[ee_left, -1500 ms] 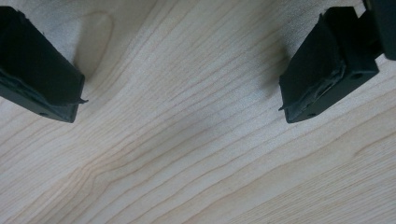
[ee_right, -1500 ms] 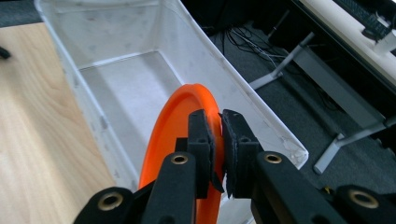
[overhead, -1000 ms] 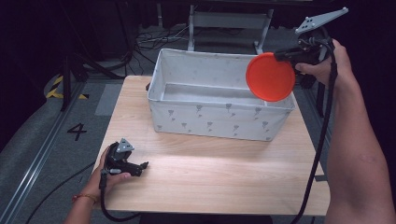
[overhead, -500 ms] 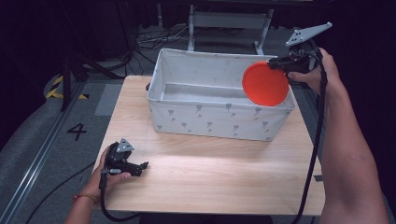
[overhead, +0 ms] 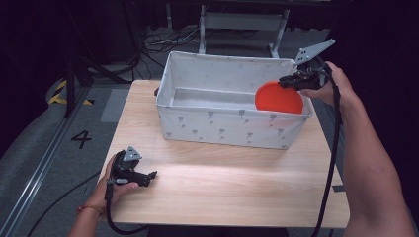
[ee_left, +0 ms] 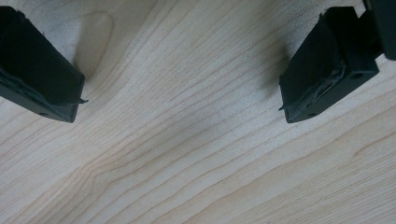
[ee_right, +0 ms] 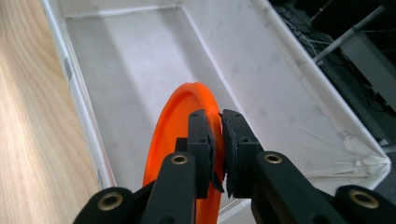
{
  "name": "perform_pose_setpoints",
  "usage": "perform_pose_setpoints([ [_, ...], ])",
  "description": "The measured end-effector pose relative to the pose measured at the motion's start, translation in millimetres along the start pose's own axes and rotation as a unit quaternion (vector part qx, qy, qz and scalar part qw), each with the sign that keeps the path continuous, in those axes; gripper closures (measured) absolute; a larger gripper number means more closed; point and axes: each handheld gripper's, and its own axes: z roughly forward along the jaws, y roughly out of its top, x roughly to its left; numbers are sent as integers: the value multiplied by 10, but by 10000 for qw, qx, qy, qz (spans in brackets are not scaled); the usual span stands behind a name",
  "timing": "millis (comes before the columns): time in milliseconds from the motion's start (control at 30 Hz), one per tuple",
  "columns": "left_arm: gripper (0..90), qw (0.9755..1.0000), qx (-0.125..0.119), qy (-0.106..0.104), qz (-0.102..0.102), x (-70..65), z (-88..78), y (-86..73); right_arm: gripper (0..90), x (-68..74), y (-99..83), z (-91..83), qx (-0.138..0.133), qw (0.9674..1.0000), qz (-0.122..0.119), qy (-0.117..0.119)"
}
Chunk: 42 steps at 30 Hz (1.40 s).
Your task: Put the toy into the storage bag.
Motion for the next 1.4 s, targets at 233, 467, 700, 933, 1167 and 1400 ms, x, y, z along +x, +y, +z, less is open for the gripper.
perform_pose_setpoints([
  [233,1,10000,16,-20,48,10,0,4,822,113,-14,204,595,9977,-245,194],
  [467,1,10000,37,-43,52,11,-1,5,824,221,-18,498,1384,9878,-575,430],
  [700,1,10000,30,-43,44,10,0,5,823,209,-68,604,1825,9790,-618,662],
  [933,1,10000,33,-43,49,10,0,5,822,146,-134,671,2391,9663,-564,773],
  [1167,1,10000,30,-42,45,10,0,5,819,135,-180,649,2483,9635,-553,830],
  [1400,1,10000,30,-43,43,10,-1,5,772,148,-166,442,1603,9847,-380,569],
])
